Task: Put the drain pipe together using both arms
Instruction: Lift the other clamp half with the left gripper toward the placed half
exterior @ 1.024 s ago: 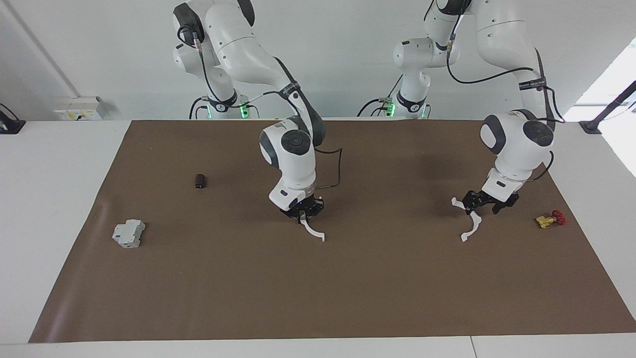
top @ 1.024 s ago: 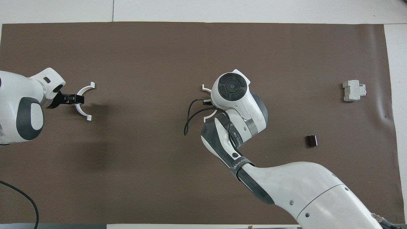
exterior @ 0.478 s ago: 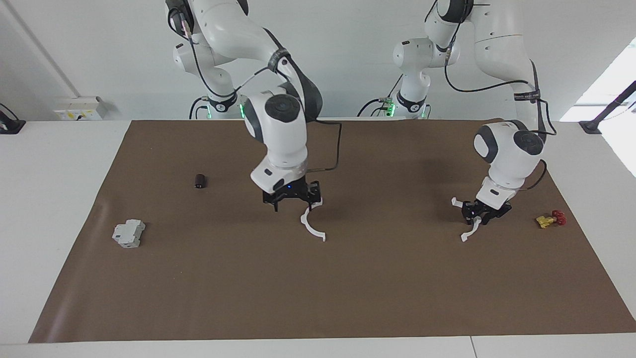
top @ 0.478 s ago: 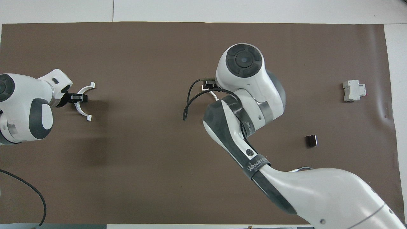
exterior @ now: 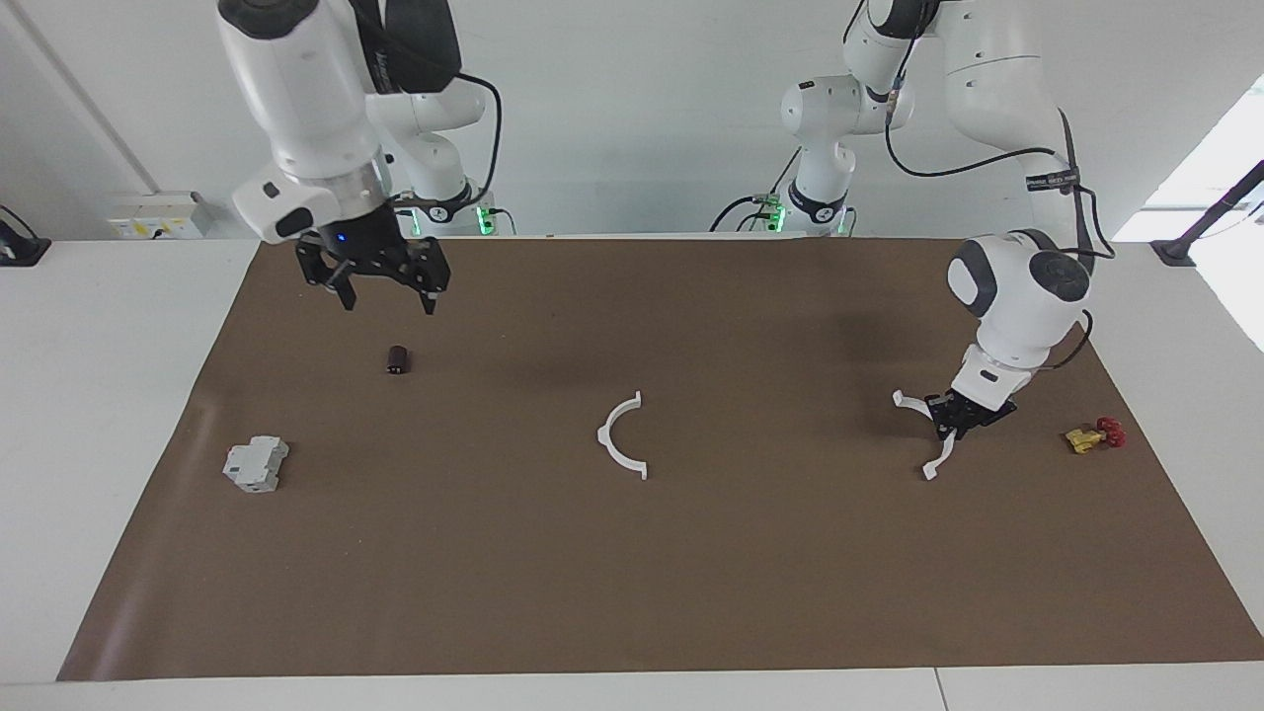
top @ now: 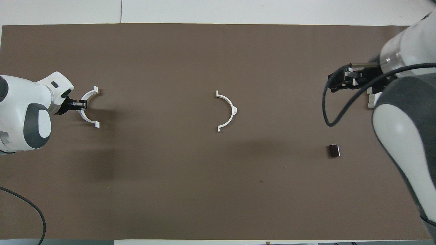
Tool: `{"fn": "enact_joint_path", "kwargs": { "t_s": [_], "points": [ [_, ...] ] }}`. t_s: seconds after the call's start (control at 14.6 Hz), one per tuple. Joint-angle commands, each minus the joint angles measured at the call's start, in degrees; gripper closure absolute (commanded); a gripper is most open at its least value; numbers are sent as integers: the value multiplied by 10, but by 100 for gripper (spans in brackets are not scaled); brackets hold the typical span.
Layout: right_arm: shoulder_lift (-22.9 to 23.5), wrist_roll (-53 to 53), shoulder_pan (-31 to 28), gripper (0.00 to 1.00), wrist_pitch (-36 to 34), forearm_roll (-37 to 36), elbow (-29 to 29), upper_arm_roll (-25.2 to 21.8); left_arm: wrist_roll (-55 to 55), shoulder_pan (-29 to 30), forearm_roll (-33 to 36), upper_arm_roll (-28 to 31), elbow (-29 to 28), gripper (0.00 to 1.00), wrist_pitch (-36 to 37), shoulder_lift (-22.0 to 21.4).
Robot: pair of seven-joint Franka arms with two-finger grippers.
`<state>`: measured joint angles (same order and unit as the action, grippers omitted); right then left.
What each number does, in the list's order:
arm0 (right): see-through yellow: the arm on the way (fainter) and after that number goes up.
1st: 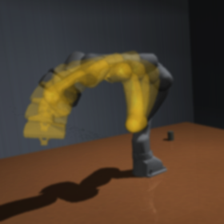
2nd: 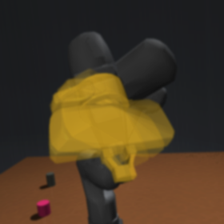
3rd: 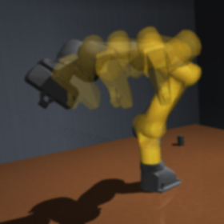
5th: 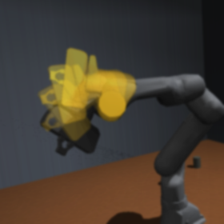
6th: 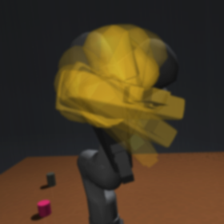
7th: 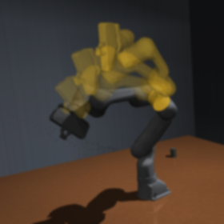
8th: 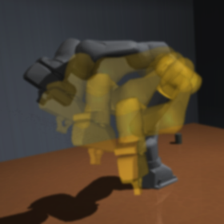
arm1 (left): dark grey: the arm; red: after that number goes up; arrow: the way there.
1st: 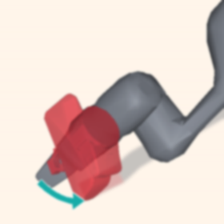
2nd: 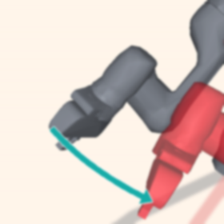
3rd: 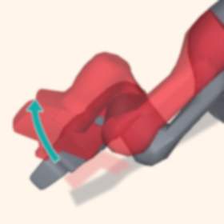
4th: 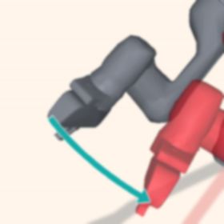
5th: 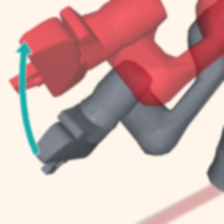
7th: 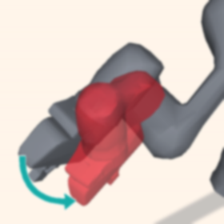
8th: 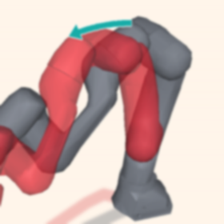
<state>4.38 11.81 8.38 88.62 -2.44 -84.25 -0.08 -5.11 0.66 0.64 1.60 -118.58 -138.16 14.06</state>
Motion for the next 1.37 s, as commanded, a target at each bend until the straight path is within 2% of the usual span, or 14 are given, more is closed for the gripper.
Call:
{"fn": "enact_joint_path", "kwargs": {
  "t_s": [0.0,0.14,0.27,0.34,0.75,1.09,1.3],
  "points": [
    [-24,-34,-27,0,-15,-1,-40,5,89,-49,8,7,23,100,67,-30],
    [-41,-46,-30,0,0,0,-79,6,168,-95,31,7,64,100,114,-23],
    [-72,-50,-25,0,25,-1,-119,4,252,-148,82,6,70,100,116,-22],
    [-75,-50,-24,0,37,-5,-125,4,278,-169,87,6,73,100,117,-21],
    [-54,-64,-40,0,47,-2,-116,-4,345,-248,86,6,105,100,118,-4],
    [-50,-64,-54,0,40,3,-103,-4,385,-286,87,6,175,100,123,68],
    [-50,-65,-57,0,34,22,-101,-4,391,-316,87,7,179,100,118,82]
  ]
}}
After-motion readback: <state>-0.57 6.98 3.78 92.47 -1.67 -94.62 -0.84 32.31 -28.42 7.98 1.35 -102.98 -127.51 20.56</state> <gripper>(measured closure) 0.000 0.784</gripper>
